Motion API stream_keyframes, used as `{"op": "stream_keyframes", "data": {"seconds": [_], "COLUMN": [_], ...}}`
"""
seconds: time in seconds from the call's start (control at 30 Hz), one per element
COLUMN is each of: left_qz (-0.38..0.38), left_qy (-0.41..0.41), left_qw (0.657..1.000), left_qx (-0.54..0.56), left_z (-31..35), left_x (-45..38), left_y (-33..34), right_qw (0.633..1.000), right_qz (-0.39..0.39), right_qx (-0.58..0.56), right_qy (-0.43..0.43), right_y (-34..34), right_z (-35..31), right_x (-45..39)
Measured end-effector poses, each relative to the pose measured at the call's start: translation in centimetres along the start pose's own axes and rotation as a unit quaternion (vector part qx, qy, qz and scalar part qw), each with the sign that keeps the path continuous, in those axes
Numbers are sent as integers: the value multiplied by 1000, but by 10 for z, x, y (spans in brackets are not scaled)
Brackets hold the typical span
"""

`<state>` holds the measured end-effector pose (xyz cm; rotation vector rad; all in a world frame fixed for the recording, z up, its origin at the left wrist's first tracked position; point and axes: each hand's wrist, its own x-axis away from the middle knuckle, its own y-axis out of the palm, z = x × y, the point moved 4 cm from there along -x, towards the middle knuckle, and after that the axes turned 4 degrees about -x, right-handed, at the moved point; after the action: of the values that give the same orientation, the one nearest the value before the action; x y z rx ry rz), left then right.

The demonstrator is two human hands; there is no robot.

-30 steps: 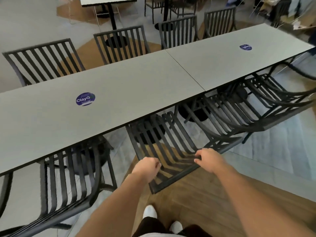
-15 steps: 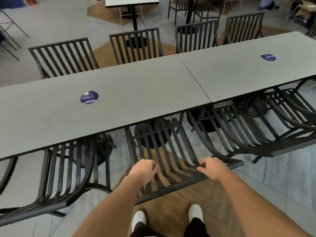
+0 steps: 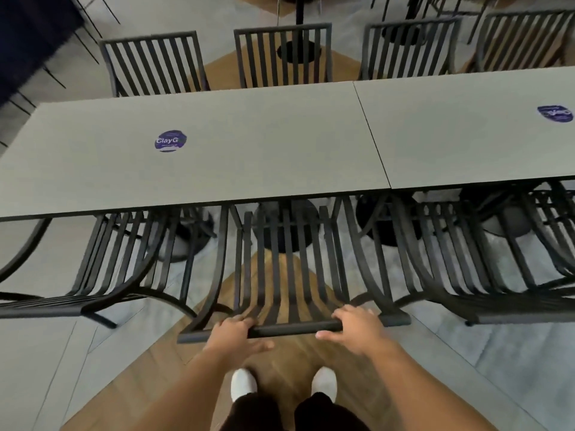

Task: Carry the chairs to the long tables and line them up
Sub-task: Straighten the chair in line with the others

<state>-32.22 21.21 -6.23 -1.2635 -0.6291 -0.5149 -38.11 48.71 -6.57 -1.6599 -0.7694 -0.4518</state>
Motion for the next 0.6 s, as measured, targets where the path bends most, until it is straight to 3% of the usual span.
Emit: {"op": "stream_keyframes", "data": {"seconds": [0.3, 0.6], "left_qz": [15, 44], "left_qy": [-56, -61], "left_qw": [992, 990], "left_qx": [-111, -120], "left_z": [-4, -3], "left_x": [-30, -53], "left_y": [12, -9], "right_qw": [997, 993], "right_qz": [37, 71], "right_qx": [65, 79], "right_qy": [34, 53], "right_y": [7, -13], "right_z": [1, -5], "right_x": [-19, -42]}}
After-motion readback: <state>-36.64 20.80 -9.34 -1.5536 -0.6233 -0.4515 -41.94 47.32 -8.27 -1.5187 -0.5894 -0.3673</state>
